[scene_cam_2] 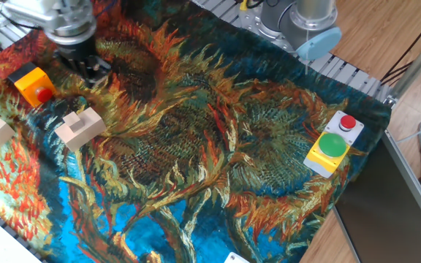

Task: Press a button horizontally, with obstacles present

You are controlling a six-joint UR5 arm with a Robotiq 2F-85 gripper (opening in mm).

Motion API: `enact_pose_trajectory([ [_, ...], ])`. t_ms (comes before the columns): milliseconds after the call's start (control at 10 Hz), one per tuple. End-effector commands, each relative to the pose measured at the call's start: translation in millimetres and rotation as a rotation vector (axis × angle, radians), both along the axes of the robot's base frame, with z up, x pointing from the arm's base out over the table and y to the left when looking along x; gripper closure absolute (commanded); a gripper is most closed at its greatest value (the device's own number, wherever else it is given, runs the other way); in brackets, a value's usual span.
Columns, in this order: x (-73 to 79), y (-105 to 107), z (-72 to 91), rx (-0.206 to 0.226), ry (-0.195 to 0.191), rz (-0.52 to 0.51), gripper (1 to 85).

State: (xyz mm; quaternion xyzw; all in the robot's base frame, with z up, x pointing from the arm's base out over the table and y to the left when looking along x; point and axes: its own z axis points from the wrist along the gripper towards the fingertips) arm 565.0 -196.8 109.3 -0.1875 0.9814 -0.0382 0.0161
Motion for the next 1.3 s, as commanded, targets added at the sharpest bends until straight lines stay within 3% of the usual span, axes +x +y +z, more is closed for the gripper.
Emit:
enact_pose_trajectory([
  [0, 8.8, -41.2, -13.2, -0.024, -0.002, 0.046, 84.3],
  [300, 6.6, -37.5, -13.7, -0.005, 0.000, -0.042, 84.3],
  [500, 8.1, -33.9, -13.8, 0.008, -0.005, -0.026, 84.3],
  [800, 46.5, -52.8, -28.5, 0.021, -0.021, 0.031, 84.3],
  [900, 50.6, -55.8, -33.2, 0.021, -0.030, 0.037, 84.3],
  [1100, 50.0, -44.9, -33.5, 0.065, -0.030, 0.015, 84.3],
  [1200, 48.9, -46.5, -33.6, 0.060, -0.026, -0.001, 84.3],
])
